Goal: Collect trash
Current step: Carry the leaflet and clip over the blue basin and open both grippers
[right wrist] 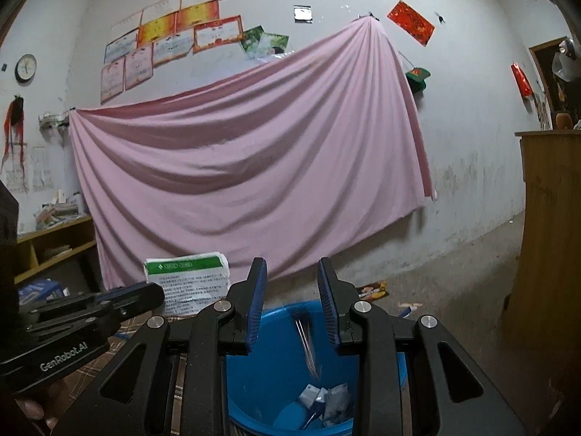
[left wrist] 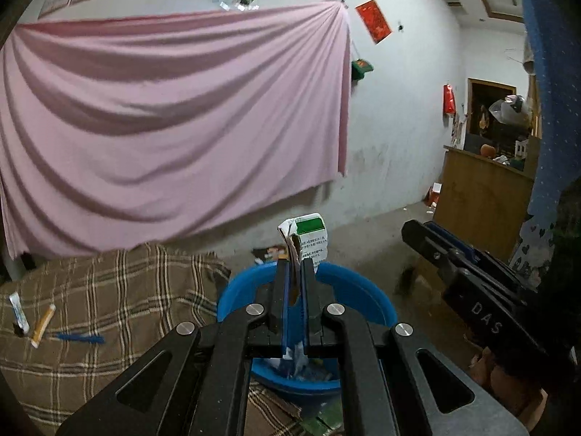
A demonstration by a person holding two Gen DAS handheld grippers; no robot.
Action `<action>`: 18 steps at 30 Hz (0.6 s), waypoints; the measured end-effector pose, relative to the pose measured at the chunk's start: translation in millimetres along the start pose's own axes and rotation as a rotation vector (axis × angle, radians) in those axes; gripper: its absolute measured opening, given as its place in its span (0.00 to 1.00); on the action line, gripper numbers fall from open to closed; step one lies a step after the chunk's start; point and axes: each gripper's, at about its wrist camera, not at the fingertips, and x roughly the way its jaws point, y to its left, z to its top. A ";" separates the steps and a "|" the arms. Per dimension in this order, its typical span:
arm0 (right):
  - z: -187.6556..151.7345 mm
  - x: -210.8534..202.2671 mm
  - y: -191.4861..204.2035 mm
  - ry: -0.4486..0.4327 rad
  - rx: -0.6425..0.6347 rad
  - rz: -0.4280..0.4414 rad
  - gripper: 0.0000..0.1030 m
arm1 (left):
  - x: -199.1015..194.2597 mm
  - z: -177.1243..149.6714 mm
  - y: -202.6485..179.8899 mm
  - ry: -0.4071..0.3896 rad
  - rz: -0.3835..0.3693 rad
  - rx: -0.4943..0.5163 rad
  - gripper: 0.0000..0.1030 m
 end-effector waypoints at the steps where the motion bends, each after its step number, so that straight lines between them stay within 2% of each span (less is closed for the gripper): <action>1: -0.3 1.3 0.0 0.007 0.001 -0.001 0.26 | 2.5 0.7 2.4 0.014 -0.004 -0.014 0.03; 11: -4.1 11.7 -7.5 0.074 0.021 -0.014 0.26 | 25.6 4.1 24.0 0.166 -0.058 -0.145 0.06; 18: -6.9 16.2 -12.6 0.109 0.027 -0.025 0.26 | 31.3 4.2 34.9 0.225 -0.069 -0.187 0.09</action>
